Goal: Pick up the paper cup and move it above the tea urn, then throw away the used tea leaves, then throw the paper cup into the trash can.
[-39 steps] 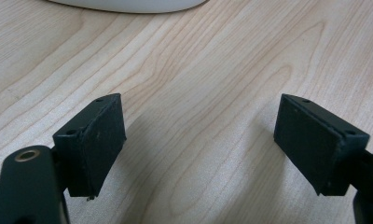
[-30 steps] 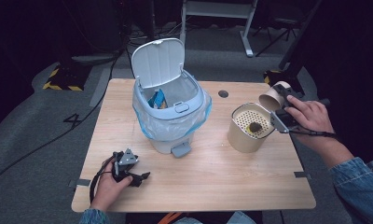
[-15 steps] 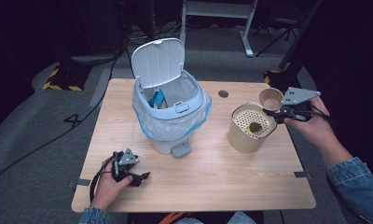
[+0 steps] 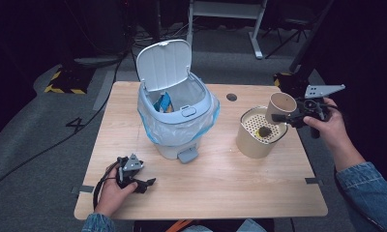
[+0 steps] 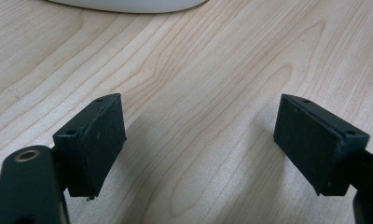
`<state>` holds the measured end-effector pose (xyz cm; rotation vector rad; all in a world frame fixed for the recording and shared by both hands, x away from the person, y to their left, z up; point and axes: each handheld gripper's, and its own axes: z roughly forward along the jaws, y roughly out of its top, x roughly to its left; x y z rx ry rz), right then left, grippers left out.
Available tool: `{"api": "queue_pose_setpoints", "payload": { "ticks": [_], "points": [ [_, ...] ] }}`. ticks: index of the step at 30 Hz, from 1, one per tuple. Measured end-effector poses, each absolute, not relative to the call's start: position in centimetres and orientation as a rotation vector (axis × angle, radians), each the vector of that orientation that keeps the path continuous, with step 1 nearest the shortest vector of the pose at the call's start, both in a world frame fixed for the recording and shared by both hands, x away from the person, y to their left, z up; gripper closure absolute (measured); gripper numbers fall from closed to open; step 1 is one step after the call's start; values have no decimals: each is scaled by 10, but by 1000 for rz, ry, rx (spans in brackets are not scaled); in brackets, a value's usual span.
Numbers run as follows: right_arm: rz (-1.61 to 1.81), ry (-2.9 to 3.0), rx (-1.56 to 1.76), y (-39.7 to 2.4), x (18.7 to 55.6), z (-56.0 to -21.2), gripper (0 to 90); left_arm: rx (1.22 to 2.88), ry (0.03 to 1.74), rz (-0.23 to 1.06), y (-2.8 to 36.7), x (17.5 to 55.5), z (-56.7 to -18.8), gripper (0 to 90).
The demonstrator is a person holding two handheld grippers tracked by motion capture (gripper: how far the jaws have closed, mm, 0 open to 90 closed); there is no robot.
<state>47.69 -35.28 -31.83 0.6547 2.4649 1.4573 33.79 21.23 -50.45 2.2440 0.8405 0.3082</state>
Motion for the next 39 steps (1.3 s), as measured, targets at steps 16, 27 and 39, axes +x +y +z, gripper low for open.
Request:
{"api": "queue_pose_setpoints", "payload": {
  "ticks": [16, 27, 39],
  "points": [
    [1427, 2429, 634, -347, 473, -312, 312, 2245, 839, 308, 212, 338, -504, 168],
    [1489, 2438, 568, -319, 473, -290, 309, 2245, 838, 309, 212, 338, -505, 168],
    [1552, 2446, 472, -259, 485, -256, 307, 2245, 838, 309, 212, 338, -505, 167]
  ]
}}
